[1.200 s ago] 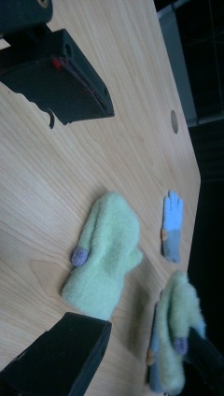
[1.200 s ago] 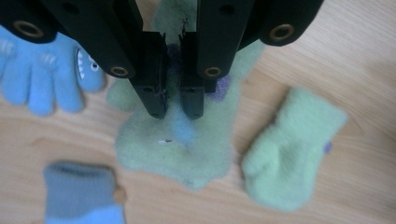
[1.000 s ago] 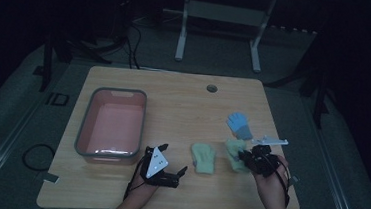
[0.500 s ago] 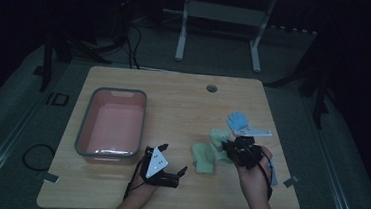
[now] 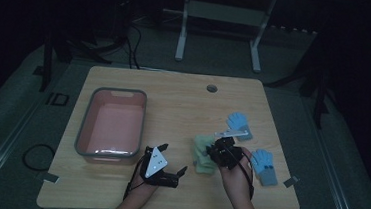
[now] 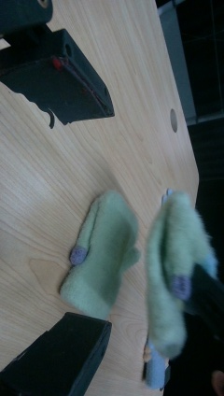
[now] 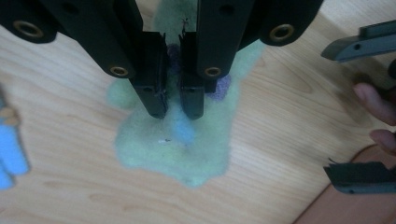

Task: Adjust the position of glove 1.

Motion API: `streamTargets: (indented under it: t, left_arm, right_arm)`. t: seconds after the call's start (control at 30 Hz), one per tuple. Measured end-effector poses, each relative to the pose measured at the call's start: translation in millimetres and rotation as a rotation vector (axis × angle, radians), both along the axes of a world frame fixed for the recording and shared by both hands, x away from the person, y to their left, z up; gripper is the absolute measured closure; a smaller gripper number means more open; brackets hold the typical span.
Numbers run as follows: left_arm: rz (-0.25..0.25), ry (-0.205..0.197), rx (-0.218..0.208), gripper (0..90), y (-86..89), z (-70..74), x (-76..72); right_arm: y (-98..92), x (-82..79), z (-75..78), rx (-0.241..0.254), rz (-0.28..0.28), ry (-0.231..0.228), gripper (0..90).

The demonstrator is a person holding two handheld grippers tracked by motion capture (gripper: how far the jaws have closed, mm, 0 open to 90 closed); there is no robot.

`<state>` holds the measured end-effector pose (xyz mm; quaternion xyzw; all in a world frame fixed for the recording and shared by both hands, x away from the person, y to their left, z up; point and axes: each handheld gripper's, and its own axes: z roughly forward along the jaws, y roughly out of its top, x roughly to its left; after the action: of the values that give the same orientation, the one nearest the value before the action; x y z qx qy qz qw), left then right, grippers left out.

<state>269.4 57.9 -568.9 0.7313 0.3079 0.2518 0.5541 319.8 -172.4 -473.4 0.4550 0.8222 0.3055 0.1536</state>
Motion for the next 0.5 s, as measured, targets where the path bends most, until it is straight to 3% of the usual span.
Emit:
streamTargets:
  t: [0.5]
  left_arm:
    - [0.001,0.000,0.005,1.8,-0.2,0.1,-0.2]
  right_arm:
    - [0.9,7.4,-30.7,-0.024,-0.015,0.048,82.6]
